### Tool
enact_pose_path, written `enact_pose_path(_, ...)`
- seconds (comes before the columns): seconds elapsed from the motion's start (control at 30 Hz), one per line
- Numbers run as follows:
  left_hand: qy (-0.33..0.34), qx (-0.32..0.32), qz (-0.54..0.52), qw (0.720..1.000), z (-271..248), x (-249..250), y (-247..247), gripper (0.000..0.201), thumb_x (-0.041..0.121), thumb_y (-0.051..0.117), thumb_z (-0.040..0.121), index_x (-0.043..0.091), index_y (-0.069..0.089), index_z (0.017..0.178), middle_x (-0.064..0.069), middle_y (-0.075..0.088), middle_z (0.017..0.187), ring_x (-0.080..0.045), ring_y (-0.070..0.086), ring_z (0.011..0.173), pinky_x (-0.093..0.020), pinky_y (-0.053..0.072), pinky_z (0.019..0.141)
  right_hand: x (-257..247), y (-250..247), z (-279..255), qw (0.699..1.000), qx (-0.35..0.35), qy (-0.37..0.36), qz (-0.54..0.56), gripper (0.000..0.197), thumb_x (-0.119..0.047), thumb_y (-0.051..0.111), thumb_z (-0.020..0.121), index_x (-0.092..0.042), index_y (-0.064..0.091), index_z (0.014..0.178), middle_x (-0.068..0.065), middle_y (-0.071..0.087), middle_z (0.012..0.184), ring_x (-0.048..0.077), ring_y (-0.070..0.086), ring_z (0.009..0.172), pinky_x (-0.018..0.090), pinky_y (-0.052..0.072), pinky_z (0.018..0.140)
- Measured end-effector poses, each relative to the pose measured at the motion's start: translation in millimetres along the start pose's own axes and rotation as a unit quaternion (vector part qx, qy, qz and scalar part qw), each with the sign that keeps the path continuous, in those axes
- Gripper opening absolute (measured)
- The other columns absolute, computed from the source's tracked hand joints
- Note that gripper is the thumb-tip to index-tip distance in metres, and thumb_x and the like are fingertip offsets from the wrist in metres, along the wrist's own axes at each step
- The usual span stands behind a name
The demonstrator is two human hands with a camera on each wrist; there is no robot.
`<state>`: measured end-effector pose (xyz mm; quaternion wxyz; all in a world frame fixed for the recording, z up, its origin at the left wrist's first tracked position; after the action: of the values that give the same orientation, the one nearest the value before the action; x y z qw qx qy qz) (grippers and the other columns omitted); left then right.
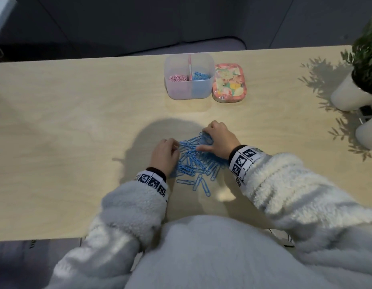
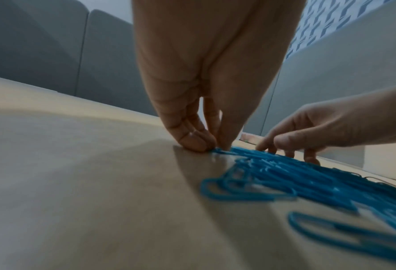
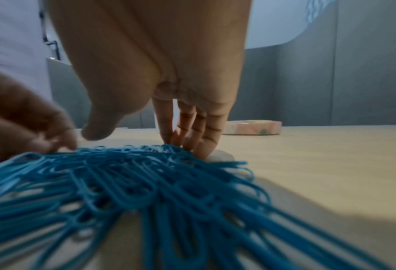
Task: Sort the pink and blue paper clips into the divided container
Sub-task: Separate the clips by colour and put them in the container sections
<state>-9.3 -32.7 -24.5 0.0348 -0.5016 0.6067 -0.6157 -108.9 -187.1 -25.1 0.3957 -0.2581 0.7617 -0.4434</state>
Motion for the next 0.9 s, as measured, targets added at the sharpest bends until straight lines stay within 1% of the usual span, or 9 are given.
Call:
enact_pose_path(0.07,0.029,-0.006,0.016,0.999,7.1,4.0,0.4,0.033,0.022,0.061,0.085,0.009,0.057,0.114,-0.013,0.053,0.114,-0.025,0.051,0.107,-0.030,0.040,0.092,-6.1,2.5,-0.7,1.000,-0.011,-0.011,-0.003,0.060,-0.051,0.069,0.072,-0.013,0.055,0.116,0.008,0.046,0.113,0.024,0.042,0.108,0.036,0.046,0.080)
enact_pose_path(0.17,0.074,-0.049,0.055,0.995,16.3,8.3,-1.1,0.050,0.026,0.068,0.079,0.012,0.053,0.125,-0.012,0.048,0.123,-0.026,0.044,0.116,-0.033,0.036,0.101,-10.3,5.0,-1.6,0.999,-0.007,-0.021,0.035,0.043,-0.031,0.068,0.080,-0.014,0.058,0.119,0.010,0.049,0.115,0.027,0.043,0.111,0.041,0.045,0.092)
enact_pose_path(0.33,0.121,-0.080,0.124,0.982,28.8,21.4,-1.6,0.025,0.015,0.060,0.086,0.008,0.063,0.110,-0.014,0.058,0.108,-0.031,0.056,0.099,-0.035,0.042,0.082,-22.5,8.1,1.1,0.998,-0.013,-0.063,0.009,0.026,-0.006,0.051,0.088,-0.008,0.059,0.112,0.015,0.055,0.111,0.032,0.047,0.108,0.040,0.043,0.089)
enact_pose_path(0.53,0.122,-0.075,0.142,0.979,39.3,14.8,-1.4,0.020,0.017,0.057,0.088,0.007,0.061,0.105,-0.014,0.057,0.106,-0.031,0.051,0.103,-0.038,0.041,0.084,-14.2,-7.2,13.5,0.997,-0.027,-0.067,0.032,0.021,-0.005,0.056,0.085,-0.006,0.064,0.105,0.012,0.064,0.109,0.029,0.057,0.103,0.033,0.041,0.086)
enact_pose_path(0.63,0.116,-0.066,0.127,0.983,43.8,10.6,-3.0,0.019,0.018,0.055,0.089,0.006,0.059,0.104,-0.014,0.056,0.107,-0.031,0.051,0.102,-0.038,0.041,0.084,-7.3,-27.9,22.8,0.995,-0.022,-0.051,0.077,0.018,-0.004,0.061,0.082,-0.007,0.068,0.099,0.011,0.067,0.099,0.026,0.060,0.091,0.028,0.043,0.080)
enact_pose_path(0.7,0.112,-0.073,0.127,0.983,46.7,10.4,-4.9,0.019,0.018,0.054,0.090,0.006,0.059,0.104,-0.014,0.057,0.107,-0.030,0.053,0.101,-0.036,0.040,0.083,-6.0,-47.8,30.0,0.991,-0.017,-0.065,0.113,0.008,-0.002,0.065,0.080,-0.009,0.068,0.083,0.008,0.062,0.084,0.021,0.056,0.078,0.026,0.042,0.073)
enact_pose_path(0.8,0.109,-0.085,0.119,0.983,50.1,10.2,-8.2,0.019,0.017,0.052,0.091,0.005,0.057,0.105,-0.014,0.059,0.108,-0.030,0.054,0.101,-0.035,0.041,0.084,-4.6,-80.3,48.0,0.984,-0.004,-0.047,0.172,0.024,-0.001,0.067,0.080,-0.017,0.056,0.066,0.000,0.049,0.066,0.010,0.045,0.060,0.017,0.038,0.058)
enact_pose_path(0.87,0.108,-0.089,0.110,0.984,50.9,10.3,-10.8,0.019,0.017,0.052,0.092,0.004,0.057,0.106,-0.015,0.060,0.108,-0.030,0.054,0.100,-0.034,0.040,0.084,-2.4,-100.0,65.4,0.980,0.050,-0.025,0.190,0.034,0.000,0.066,0.079,-0.019,0.047,0.058,-0.004,0.043,0.060,0.008,0.040,0.057,0.018,0.038,0.057)
enact_pose_path(0.9,0.109,-0.090,0.104,0.984,51.5,10.6,-12.5,0.020,0.017,0.052,0.092,0.004,0.057,0.106,-0.015,0.060,0.107,-0.030,0.055,0.100,-0.034,0.040,0.083,-1.1,-108.7,75.6,0.977,0.081,-0.012,0.198,0.031,0.000,0.065,0.078,-0.016,0.048,0.057,-0.003,0.044,0.060,0.009,0.040,0.058,0.020,0.039,0.058)
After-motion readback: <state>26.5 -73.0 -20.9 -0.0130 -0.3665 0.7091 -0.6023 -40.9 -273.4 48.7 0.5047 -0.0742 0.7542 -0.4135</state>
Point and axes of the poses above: each hand's wrist, its own z-axis towards the middle knuckle, its own y-axis out of the palm, x = y × z, the point moved 2 cm from there along z, towards the middle knuckle
